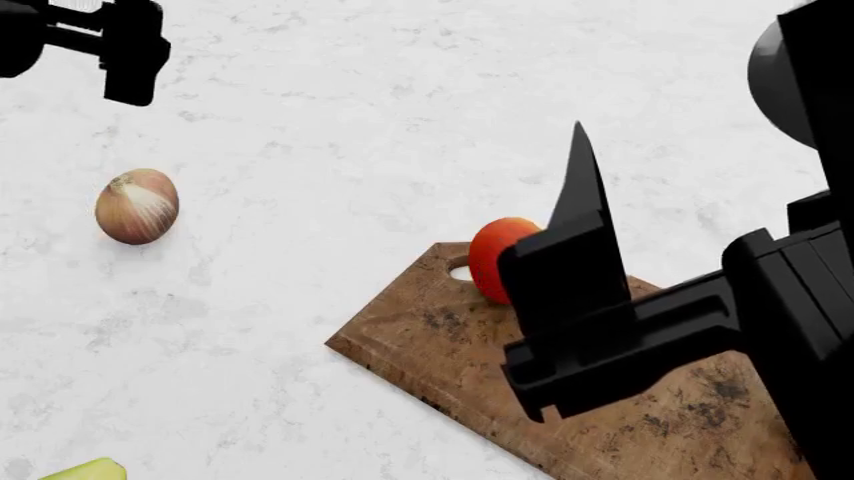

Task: Place the avocado, onion, tomato and bell pepper on the cutting board.

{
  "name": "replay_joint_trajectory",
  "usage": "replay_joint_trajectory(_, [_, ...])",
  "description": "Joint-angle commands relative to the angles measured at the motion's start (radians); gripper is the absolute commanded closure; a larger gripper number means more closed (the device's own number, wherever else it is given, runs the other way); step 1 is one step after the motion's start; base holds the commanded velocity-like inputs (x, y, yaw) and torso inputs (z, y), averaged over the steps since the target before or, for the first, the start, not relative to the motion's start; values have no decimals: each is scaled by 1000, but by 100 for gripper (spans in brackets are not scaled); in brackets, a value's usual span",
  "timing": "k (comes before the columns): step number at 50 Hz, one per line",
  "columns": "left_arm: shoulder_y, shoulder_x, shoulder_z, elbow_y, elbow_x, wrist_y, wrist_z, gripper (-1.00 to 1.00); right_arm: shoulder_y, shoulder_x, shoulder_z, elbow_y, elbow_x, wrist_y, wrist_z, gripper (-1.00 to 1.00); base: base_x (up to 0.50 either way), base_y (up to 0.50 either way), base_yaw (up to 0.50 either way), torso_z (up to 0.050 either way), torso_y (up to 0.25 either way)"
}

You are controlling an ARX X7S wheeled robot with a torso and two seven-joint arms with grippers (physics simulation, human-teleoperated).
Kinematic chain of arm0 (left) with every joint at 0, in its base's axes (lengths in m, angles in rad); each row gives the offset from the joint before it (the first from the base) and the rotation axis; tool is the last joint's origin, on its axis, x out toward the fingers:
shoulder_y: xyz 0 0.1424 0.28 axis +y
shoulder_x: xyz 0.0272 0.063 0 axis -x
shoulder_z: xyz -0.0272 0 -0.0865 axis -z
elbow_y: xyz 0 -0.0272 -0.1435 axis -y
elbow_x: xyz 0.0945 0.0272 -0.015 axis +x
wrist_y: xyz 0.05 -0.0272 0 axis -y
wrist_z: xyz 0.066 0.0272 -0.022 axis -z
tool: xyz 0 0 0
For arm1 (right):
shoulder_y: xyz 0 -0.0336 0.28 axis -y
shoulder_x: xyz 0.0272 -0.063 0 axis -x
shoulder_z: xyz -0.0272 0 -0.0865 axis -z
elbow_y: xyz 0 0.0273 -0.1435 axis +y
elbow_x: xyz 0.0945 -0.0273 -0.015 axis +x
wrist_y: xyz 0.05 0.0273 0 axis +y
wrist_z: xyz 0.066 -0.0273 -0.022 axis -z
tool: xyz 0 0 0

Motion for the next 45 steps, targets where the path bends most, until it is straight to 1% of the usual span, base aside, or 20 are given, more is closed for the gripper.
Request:
replay_joint_trajectory(1, [63, 68, -55, -128, 121, 3, 56, -100, -12, 13, 3, -11, -1, -8, 0, -100, 0, 0, 0, 0, 0])
replay_joint_trajectory(7, [101, 73, -146, -128, 220, -7, 59, -100, -22, 14, 4, -17, -9, -15, -3, -100, 0, 0, 0, 0, 0])
replay_joint_trajectory(11, [128, 78, -257, -128, 326, -10, 48, -100, -27, 23, 5, -24, -6, -18, 0, -100, 0, 0, 0, 0, 0])
replay_joint_trajectory(13, [142, 84, -338, -128, 404, -16, 46, -100, -26, 23, 5, -24, -4, -18, 1, -100, 0, 0, 0, 0, 0])
replay_joint_trajectory(15, [160, 89, -442, -128, 493, -31, 44, -100, -23, 24, 5, -24, 1, -17, 4, -100, 0, 0, 0, 0, 0])
replay_joint_trajectory(18, [192, 101, -596, -128, 670, -29, 59, -100, -24, 31, 5, -28, 5, -18, 7, -100, 0, 0, 0, 0, 0])
replay_joint_trajectory(20, [207, 105, -721, -128, 780, -25, 72, -100, -22, 32, 6, -28, 7, -18, 8, -100, 0, 0, 0, 0, 0])
replay_joint_trajectory(24, [234, 120, -915, -128, 999, -16, 107, -100, -17, 34, 5, -31, 16, -16, 15, -100, 0, 0, 0, 0, 0])
replay_joint_trajectory(27, [256, 130, -1037, -128, 1128, 0, 120, -100, -12, 34, 5, -31, 23, -15, 20, -100, 0, 0, 0, 0, 0])
replay_joint_trajectory(29, [266, 136, -1098, -128, 1195, 10, 130, -100, -6, 35, 4, -31, 30, -13, 25, -100, 0, 0, 0, 0, 0])
replay_joint_trajectory(33, [288, 143, -1186, -128, 1293, 65, 135, -100, -8, 39, 5, -34, 31, -14, 26, -100, 0, 0, 0, 0, 0])
replay_joint_trajectory(36, [309, 144, -1235, -128, 1338, 92, 124, -100, -1, 38, 5, -32, 36, -11, 30, -100, 0, 0, 0, 0, 0])
replay_joint_trajectory(39, [332, 142, -1274, -128, 1366, 127, 116, -100, 3, 41, 5, -34, 43, -10, 33, -100, 0, 0, 0, 0, 0])
replay_joint_trajectory(45, [370, 149, -1315, -128, 1401, 181, 114, -100, 8, 35, 2, -29, 44, -6, 37, -100, 0, 0, 0, 0, 0])
